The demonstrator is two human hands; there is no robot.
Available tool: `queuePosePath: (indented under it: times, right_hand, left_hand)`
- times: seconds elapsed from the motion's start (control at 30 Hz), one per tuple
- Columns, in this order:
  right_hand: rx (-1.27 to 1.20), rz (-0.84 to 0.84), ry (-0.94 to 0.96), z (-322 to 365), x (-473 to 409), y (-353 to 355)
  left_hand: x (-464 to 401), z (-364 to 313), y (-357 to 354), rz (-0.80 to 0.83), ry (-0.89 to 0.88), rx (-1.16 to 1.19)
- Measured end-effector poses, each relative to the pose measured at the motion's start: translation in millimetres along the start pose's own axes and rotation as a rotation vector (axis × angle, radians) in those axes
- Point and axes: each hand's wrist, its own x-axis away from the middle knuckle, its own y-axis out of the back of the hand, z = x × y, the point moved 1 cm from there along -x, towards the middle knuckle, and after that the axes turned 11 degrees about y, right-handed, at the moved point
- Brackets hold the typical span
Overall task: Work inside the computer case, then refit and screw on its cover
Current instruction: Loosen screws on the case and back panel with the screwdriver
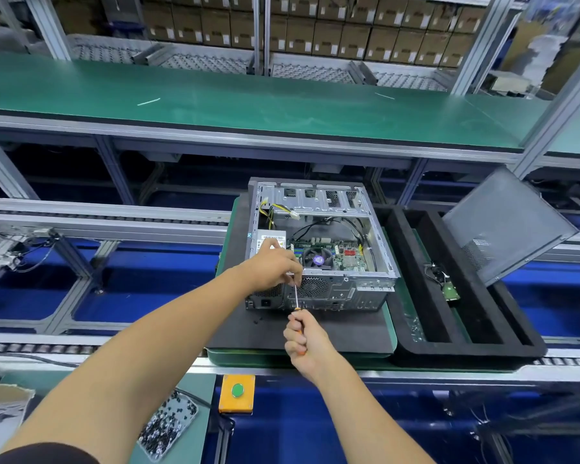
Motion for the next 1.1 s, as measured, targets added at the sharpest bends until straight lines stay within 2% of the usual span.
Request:
queuePosePath:
  times: [0.1,0.23,0.37,0.43,0.53,0.57,0.6,0.73,0.87,0.97,1.03,1.1]
  right_hand:
    - [0.194,-0.118,0.097,-7,4,-9]
    - [0.494,-0.323,0.365,-12,10,-19]
    - [0.868,-0.38,0.575,-11,12,-20]
    - [0.782,-0.316,0.501,-10,8,-19]
    - [0.102,-0.108,0.095,-5,7,-18]
    - [-0.044,-0.056,0.03,-4,7,-16]
    - [-0.088,-0.037,0.018,-4,7,-15]
    - [0.164,-0.115,0.104,-7,12,-22]
    - [0.676,-0.26,0.476,-12,13,-23]
    - [0.915,-0.356,0.588,-15,10,-20]
    - [0.736,-0.288,0.494,-15,6,-20]
    - [0.275,-0.142,0.218,-11,2,-16]
  left_hand:
    - [-2,0,0,0.009,-0.016,-0.023]
    - [-2,0,2,0.026,-0.002,-0.015]
    - [-3,-1,4,0.048,0.013,0.005]
    - [-4,-1,4,0.053,0.017,0.018]
    - [-4,0,4,0.063,0.019,0.032]
    - [-4,0,4,0.062,0.019,0.035]
    - [-3,0,5,0.057,0.021,0.039]
    - [-2,-4,6,0.041,0.039,0.055]
    - [-3,-5,6,0.048,0.054,0.045]
    - [-2,-4,4,0.037,0.061,0.067]
    - [-2,-4,4,0.032,0.059,0.081]
    - [-2,-4,4,0.033,0.055,0.083]
